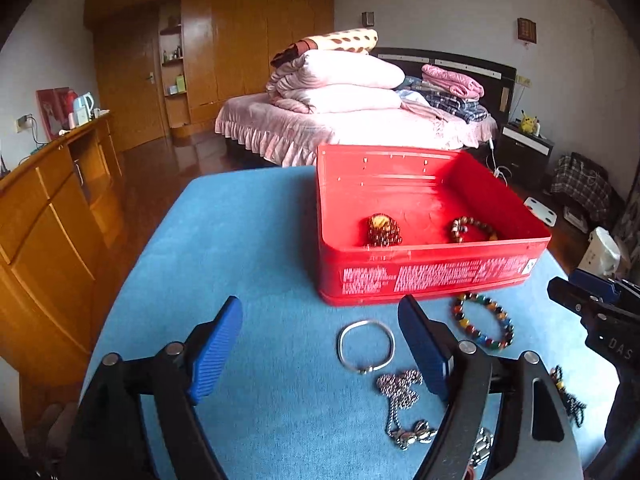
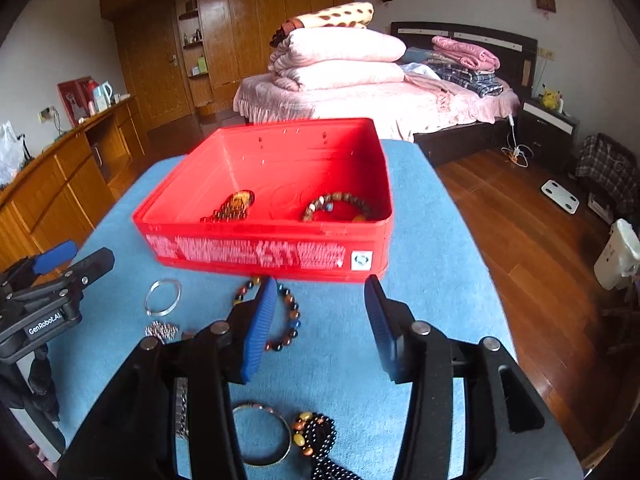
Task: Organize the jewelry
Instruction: 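Withdraw both tools and approach the silver bangle and multicolor bead bracelet, then grasp the silver bangle with the left tool while the right tool grasps the multicolor bracelet, then lower both held bracelets into the red tin and open both tools, then withdraw both tools and approach the wooden ring and black bead strand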
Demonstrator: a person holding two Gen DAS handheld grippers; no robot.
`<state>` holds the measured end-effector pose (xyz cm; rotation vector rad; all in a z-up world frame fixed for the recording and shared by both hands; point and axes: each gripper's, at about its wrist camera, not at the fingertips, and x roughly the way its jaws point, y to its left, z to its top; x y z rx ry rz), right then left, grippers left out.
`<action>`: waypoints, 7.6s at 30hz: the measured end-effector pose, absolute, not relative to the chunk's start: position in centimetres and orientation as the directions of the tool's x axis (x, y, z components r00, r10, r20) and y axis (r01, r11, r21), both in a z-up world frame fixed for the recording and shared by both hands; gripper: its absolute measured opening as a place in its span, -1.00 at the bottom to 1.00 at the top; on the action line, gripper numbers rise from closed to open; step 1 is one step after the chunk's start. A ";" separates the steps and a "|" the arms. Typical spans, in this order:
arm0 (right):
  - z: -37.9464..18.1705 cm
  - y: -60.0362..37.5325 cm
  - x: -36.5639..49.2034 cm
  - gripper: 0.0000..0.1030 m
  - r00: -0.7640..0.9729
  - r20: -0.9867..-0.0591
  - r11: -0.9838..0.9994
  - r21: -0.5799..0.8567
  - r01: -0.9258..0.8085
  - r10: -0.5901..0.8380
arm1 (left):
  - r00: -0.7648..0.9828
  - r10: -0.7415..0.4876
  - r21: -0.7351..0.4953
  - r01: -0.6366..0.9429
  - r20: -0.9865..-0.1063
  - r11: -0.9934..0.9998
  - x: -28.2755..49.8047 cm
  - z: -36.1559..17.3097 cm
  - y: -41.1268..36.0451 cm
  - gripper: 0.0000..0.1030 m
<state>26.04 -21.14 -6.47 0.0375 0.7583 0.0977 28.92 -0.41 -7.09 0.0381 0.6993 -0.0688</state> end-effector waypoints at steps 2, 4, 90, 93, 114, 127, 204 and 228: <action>-7.6 -20.8 26.1 -0.13 0.701 -0.704 0.994 0.078 -0.083 0.113 | 0.748 -0.056 0.006 0.080 -0.661 0.997 29.1 -7.8 -0.6 0.53; -8.4 -20.3 26.2 -0.13 0.684 -0.720 0.993 0.079 -0.088 0.118 | 0.734 -0.059 0.001 0.082 -0.677 0.997 29.3 -8.6 -0.5 0.53; -11.4 -19.1 30.2 -0.86 0.591 -0.800 0.994 0.061 -0.090 0.102 | 0.621 -0.087 -0.018 0.117 -0.779 0.993 32.4 -11.8 -0.6 -0.13; -11.3 -19.1 29.9 -0.86 0.589 -0.802 0.995 0.062 -0.084 0.100 | 0.617 -0.091 -0.026 0.113 -0.782 0.993 32.3 -11.9 -0.5 -0.13; -6.3 -19.3 26.5 -0.87 0.659 -0.740 0.991 0.080 -0.108 0.131 | 0.669 -0.122 -0.046 0.130 -0.733 0.990 30.9 -7.9 -1.4 -0.13; -1.0 -19.4 27.7 -0.87 0.722 -0.674 0.987 0.067 -0.149 0.155 | 0.719 -0.159 -0.065 0.156 -0.676 0.986 33.0 -3.2 -3.1 -0.13; -8.1 -22.0 18.7 0.20 0.698 -0.709 0.992 0.026 -0.124 0.106 | 0.716 -0.060 -0.026 0.058 -0.695 0.998 23.1 -9.1 0.2 0.76; -11.2 -22.6 18.2 -0.31 0.646 -0.753 0.986 0.029 -0.165 0.130 | 0.655 -0.150 -0.065 0.152 -0.741 0.986 19.6 -12.0 -4.1 0.73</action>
